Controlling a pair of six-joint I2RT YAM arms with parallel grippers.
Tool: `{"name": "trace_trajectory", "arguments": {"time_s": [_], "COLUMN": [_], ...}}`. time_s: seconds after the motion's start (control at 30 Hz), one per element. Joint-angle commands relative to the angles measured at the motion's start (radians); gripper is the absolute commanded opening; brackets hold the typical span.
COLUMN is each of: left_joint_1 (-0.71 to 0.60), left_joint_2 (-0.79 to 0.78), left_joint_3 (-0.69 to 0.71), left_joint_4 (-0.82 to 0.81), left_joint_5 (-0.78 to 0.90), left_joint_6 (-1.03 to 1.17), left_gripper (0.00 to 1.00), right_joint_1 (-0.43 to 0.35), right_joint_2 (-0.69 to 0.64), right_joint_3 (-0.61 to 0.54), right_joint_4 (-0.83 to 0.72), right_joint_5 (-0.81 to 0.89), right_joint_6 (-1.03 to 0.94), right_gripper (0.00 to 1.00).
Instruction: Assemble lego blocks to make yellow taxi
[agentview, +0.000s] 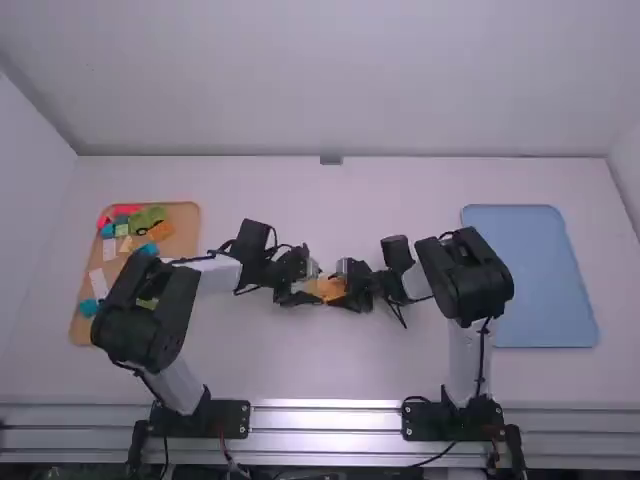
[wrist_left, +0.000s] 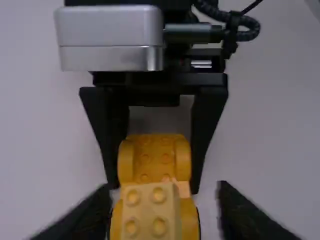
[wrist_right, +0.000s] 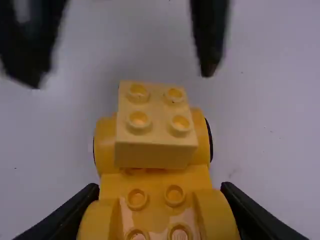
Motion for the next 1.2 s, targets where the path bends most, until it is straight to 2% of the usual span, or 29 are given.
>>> {"name": "trace_trajectory", "arguments": {"time_s": [0.0, 0.17, 0.47, 0.57, 0.6, 0.7, 0.77, 0.83, 1.17], "left_joint_1": [0.005, 0.007, 0.008, 0.006, 0.007, 0.007, 0.005, 0.006, 0.005], "left_joint_2": [-0.045, -0.011, 0.127, 0.132, 0.132, 0.132, 0.132, 0.132, 0.132], "left_joint_3": [0.031, 0.030, 0.030, 0.032, 0.033, 0.033, 0.033, 0.033, 0.031], "left_joint_4": [-0.026, -0.063, 0.106, 0.109, 0.109, 0.109, 0.105, 0.101, 0.083], "left_joint_5": [0.000, -0.038, -0.018, -0.019, -0.017, 0.004, -0.001, 0.000, 0.000], "left_joint_6": [0.000, 0.001, -0.106, -0.105, -0.110, -0.106, -0.105, -0.105, -0.024], "left_gripper": [0.99, 0.99, 0.98, 0.86, 0.79, 0.71, 0.60, 0.53, 0.36], "right_joint_1": [0.003, 0.004, 0.004, 0.004, 0.004, 0.004, 0.003, 0.004, 0.003], "right_joint_2": [0.014, 0.014, 0.014, 0.014, 0.014, 0.014, 0.014, 0.014, 0.014], "right_joint_3": [-0.011, -0.010, -0.011, -0.011, -0.011, -0.011, -0.011, -0.011, -0.011], "right_joint_4": [-0.008, -0.006, -0.009, -0.009, -0.008, -0.009, -0.008, -0.008, -0.008], "right_joint_5": [0.010, 0.009, 0.009, 0.009, 0.009, 0.009, 0.009, 0.009, 0.013], "right_joint_6": [0.002, 0.002, 0.003, 0.003, 0.003, 0.003, 0.003, 0.003, 0.002], "right_gripper": [0.58, 0.58, 0.58, 0.58, 0.58, 0.58, 0.58, 0.58, 0.58]}}
